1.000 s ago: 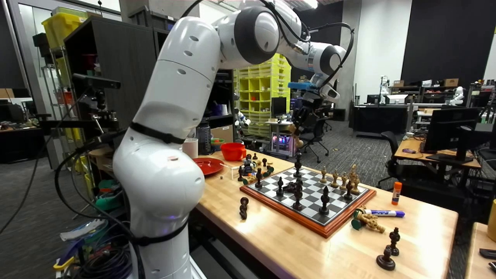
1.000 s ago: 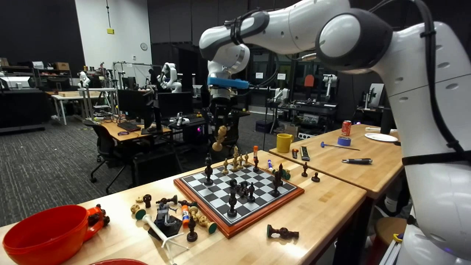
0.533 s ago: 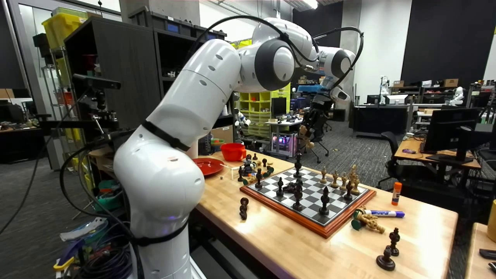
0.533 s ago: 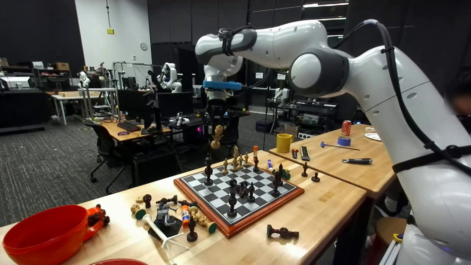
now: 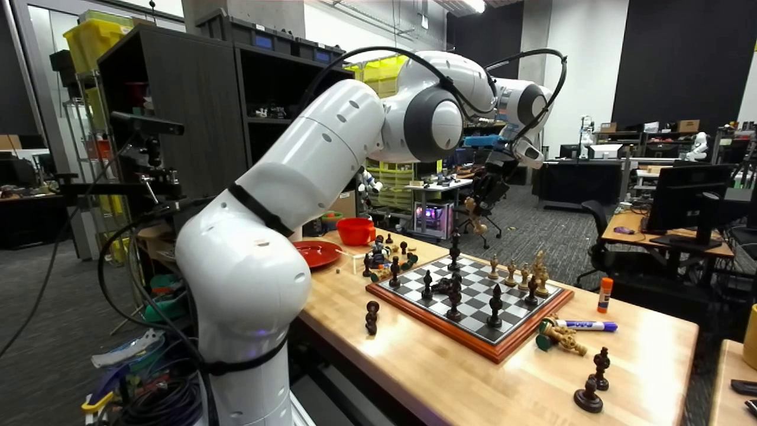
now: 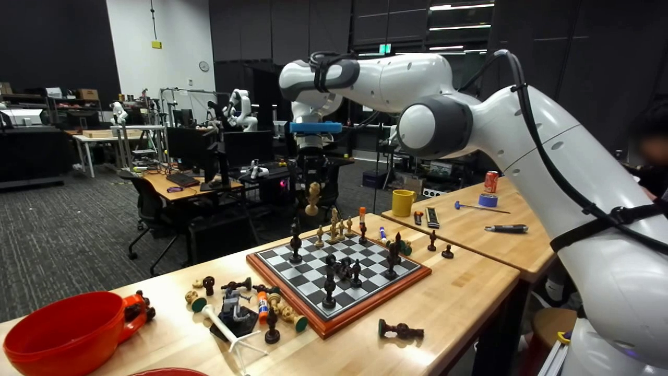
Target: Pick up the white king chess piece and put it on the table, pick up the white king chess piece and put it on the chess board a box in front and two to the right of the black king chess piece
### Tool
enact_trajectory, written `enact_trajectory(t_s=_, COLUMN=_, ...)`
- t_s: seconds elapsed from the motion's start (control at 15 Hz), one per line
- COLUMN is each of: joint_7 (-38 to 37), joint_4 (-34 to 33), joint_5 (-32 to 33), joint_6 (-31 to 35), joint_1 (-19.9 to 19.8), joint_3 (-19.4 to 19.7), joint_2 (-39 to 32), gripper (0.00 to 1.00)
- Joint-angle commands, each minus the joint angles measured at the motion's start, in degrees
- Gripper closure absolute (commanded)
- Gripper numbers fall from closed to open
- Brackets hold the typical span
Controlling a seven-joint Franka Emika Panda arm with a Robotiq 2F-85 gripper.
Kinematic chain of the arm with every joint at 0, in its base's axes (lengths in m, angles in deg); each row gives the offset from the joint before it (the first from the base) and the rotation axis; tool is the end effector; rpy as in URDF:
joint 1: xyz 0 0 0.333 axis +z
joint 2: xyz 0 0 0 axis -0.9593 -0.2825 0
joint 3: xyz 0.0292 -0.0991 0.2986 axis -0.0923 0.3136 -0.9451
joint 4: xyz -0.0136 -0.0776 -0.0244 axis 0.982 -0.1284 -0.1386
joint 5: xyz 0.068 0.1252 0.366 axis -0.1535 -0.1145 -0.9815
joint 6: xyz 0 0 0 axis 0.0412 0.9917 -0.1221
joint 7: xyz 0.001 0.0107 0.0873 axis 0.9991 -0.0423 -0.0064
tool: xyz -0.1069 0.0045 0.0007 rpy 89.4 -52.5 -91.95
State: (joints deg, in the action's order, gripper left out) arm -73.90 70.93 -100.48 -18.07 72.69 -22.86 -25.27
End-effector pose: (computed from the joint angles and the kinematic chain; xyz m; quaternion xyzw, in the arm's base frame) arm 0.6962 0.0067 0.4509 -0.9371 0.2412 0.2466 0.0539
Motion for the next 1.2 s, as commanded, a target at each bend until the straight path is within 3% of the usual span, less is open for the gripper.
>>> enact_trajectory(t_s=0.0, joint_7=0.0, joint_4=0.0, joint_5=0.0, joint_6=0.0, joint_1=0.0, joint_3=0.0, joint_2=0.0, gripper=0.67)
enact_trajectory(t_s=0.27, joint_7=0.0, joint_4=0.0, joint_5=0.0, joint_6=0.0, joint_1=0.1, joint_3=0.0, joint_2=0.0, gripper=0.67)
enact_trajectory(t_s=0.33, joint_7=0.2, joint_4=-0.6, joint_5=0.0, joint_6=-0.6, joint_1=0.1, joint_3=-0.2, joint_2=-0.6, gripper=0.92)
enact_trajectory(t_s=1.13, joint_7=-0.2, joint_4=-8.8, joint_5=-0.5, joint_6=-1.5, joint_1=-0.2, joint_3=-1.0, joint_2=-9.6, gripper=0.92)
